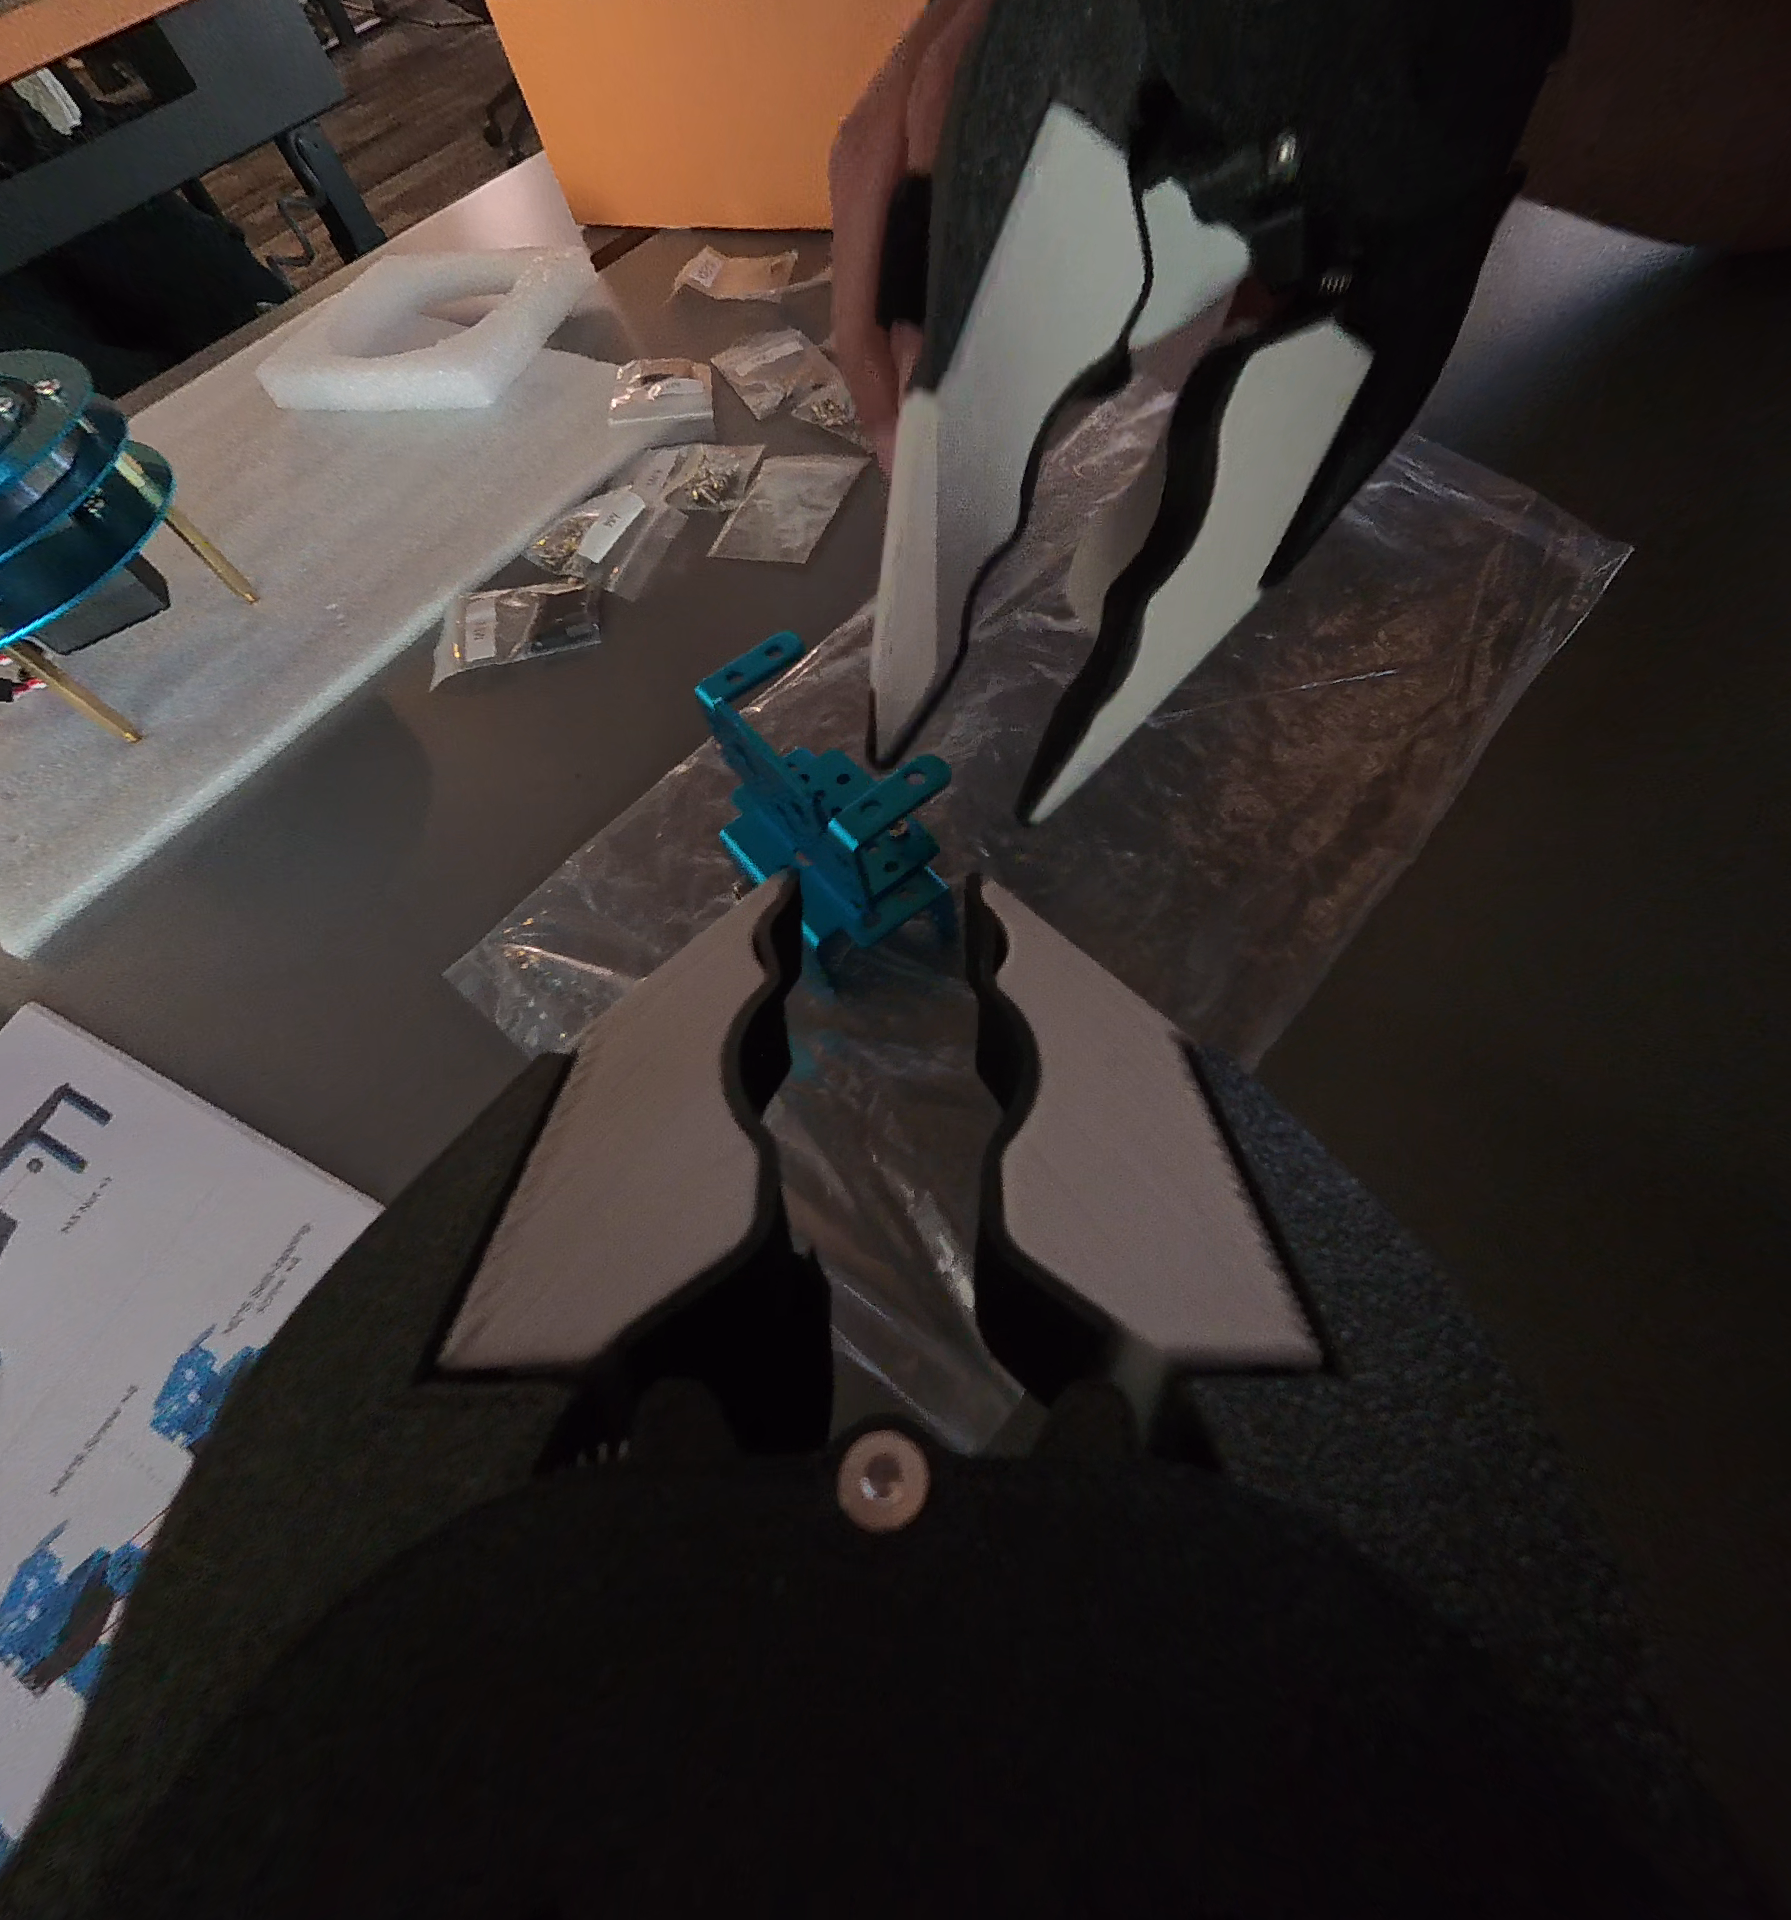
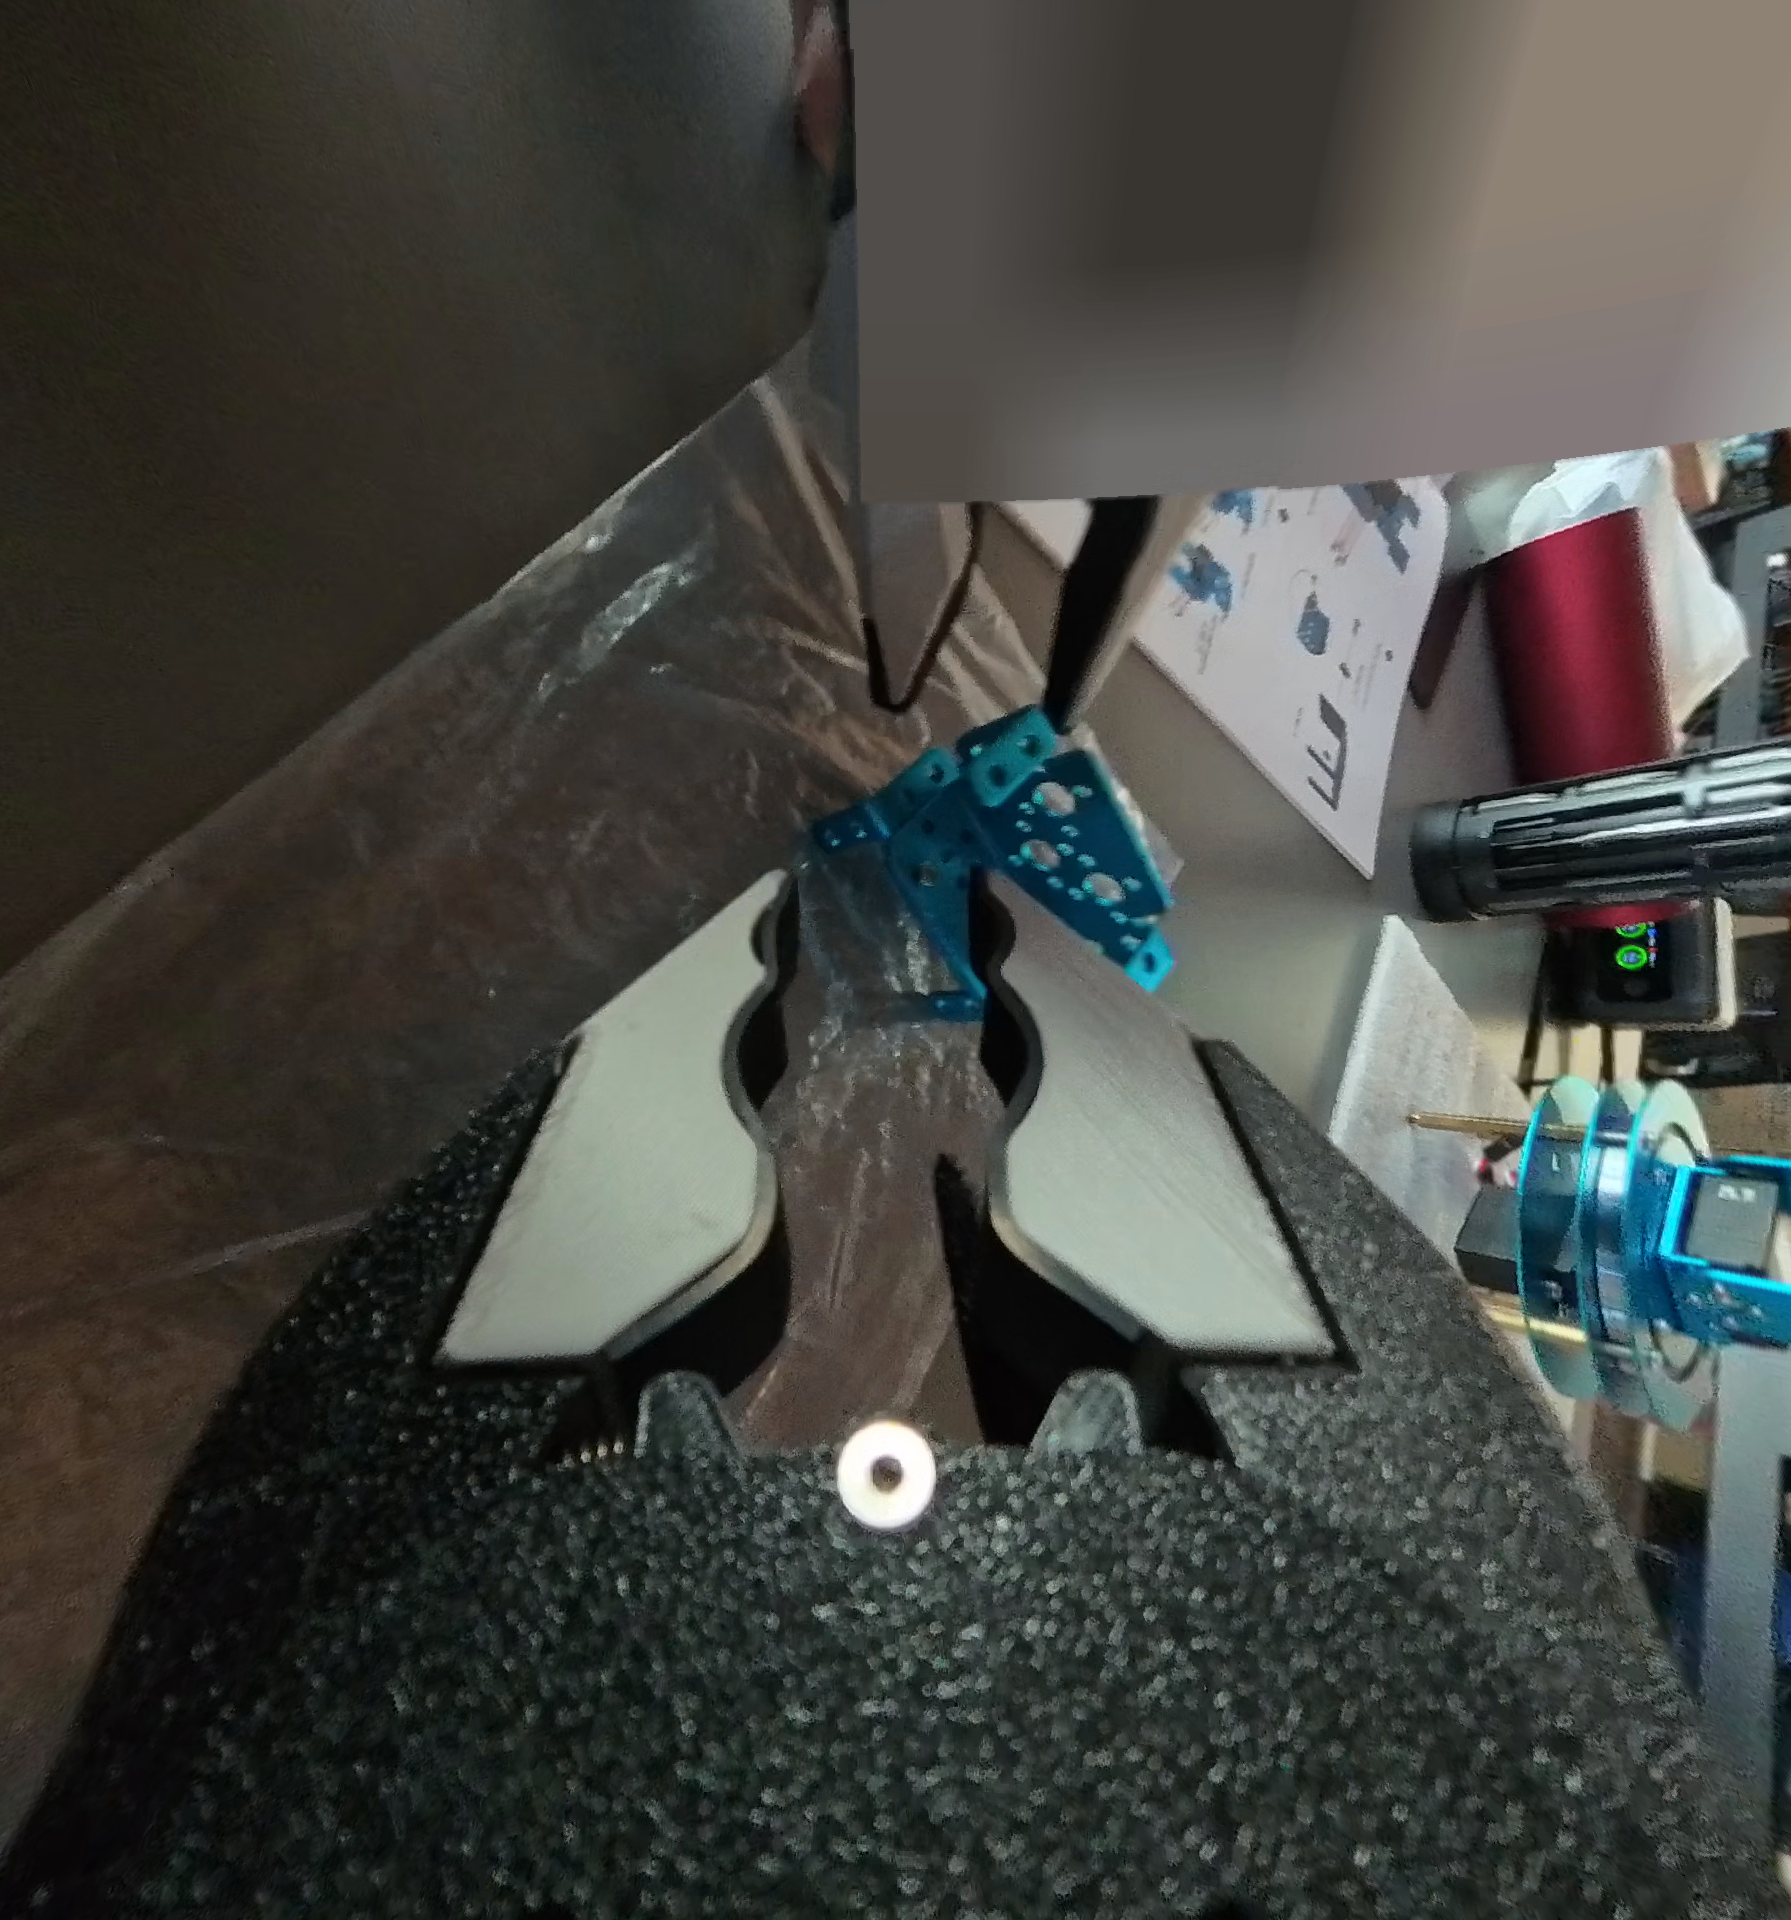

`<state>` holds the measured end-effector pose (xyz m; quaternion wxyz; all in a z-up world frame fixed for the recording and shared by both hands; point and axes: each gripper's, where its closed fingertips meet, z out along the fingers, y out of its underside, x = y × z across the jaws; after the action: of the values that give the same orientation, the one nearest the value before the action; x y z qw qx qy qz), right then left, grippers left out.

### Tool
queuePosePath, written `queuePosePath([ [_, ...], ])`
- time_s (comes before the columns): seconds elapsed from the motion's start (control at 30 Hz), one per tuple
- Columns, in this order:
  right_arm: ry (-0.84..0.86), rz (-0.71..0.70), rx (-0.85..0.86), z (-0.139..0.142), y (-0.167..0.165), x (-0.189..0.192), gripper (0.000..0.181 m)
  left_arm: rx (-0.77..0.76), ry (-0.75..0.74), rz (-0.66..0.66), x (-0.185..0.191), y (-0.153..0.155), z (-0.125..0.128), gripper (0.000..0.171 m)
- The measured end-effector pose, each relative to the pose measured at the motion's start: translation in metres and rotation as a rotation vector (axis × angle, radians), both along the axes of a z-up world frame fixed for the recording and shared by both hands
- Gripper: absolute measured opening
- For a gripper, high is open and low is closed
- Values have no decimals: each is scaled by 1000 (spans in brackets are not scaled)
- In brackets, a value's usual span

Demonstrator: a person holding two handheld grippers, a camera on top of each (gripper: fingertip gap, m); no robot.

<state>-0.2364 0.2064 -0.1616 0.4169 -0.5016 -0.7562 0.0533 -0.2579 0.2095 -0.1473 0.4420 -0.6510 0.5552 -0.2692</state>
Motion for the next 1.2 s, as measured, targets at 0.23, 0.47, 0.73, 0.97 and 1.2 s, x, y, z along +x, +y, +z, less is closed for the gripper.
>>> queuePosePath([
  [0.23, 247, -237, -224, 34, -3, 36, 32, 3, -45, 29, -12, 4, 11, 31],
  [0.47, 578, -506, -717, 49, -35, 92, 34, 132, 38, -43, -21, 15, 35, 31],
  [0.73, 656, -505, -786, 42, -49, 118, 29, 101, 111, -277, -4, 56, 35, 31],
  [0.97, 332, -617, -613, 2, -49, 122, 18, -10, -26, -191, -5, 75, 22, 31],
  [1.2, 80, -610, -600, -15, -60, 120, 13, -15, -119, -58, -14, 91, 37, 30],
])
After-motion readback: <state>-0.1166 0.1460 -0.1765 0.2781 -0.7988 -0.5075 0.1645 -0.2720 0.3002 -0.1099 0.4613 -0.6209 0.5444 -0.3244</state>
